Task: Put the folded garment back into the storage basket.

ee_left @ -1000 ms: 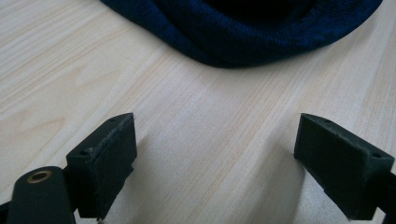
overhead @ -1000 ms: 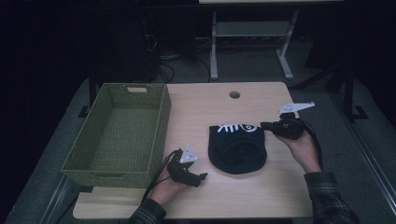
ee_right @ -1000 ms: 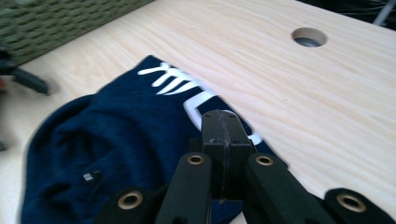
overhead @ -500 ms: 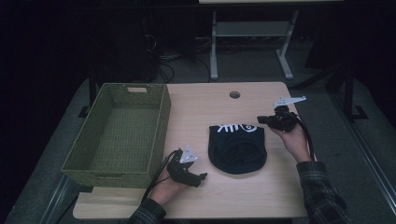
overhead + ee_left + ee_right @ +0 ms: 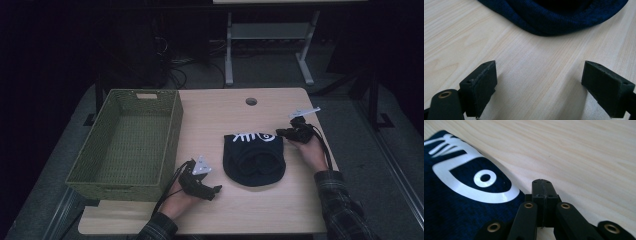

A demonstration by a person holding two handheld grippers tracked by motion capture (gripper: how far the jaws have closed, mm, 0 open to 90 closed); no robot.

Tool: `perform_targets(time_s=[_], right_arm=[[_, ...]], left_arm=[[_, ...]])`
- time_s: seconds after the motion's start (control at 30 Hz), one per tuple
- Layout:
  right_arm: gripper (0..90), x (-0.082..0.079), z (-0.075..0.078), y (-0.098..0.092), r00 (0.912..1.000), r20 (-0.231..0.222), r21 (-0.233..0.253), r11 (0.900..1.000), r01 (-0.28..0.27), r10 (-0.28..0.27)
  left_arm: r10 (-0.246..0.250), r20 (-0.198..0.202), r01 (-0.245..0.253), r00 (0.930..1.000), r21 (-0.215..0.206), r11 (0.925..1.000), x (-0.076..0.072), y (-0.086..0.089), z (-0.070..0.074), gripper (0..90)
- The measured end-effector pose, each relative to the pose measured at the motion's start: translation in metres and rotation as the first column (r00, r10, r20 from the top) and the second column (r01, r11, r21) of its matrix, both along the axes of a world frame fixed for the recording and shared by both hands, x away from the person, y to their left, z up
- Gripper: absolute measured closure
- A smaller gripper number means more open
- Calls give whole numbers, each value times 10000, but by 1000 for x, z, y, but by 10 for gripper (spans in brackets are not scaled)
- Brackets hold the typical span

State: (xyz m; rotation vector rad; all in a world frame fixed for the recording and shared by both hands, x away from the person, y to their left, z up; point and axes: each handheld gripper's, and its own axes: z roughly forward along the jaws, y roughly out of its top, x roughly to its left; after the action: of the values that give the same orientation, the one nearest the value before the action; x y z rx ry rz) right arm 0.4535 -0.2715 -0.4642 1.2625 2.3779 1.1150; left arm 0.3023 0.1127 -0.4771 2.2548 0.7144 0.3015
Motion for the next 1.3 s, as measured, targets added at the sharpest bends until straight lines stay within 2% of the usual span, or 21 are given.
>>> perform_targets(time_s=[0.1, 0.47, 0.93, 1.03, 1.3], right_arm=[[900, 0, -3, 0, 9998, -193, -76, 10000, -20, 18], [900, -7, 1, -6, 9985, -373, -419, 9982, -421, 405], [900, -19, 12, -5, 9941, -212, -1050, 9886, -1084, 1067], [900, -18, 9, -3, 9927, -397, -1021, 9879, -1170, 1135], [900, -26, 8, -4, 9911, -416, -1054, 9859, -1299, 1262]], left_arm=[[-1, -2, 1, 10000, 4, 10000, 0, 0, 0, 121], [-2, -3, 2, 10000, 5, 10000, 0, 0, 0, 121], [-7, -2, 7, 10000, -2, 10000, 0, 0, 0, 121], [-10, -2, 10, 10000, 6, 10000, 0, 0, 0, 121], [-9, -1, 9, 10000, 9, 10000, 0, 0, 0, 121]])
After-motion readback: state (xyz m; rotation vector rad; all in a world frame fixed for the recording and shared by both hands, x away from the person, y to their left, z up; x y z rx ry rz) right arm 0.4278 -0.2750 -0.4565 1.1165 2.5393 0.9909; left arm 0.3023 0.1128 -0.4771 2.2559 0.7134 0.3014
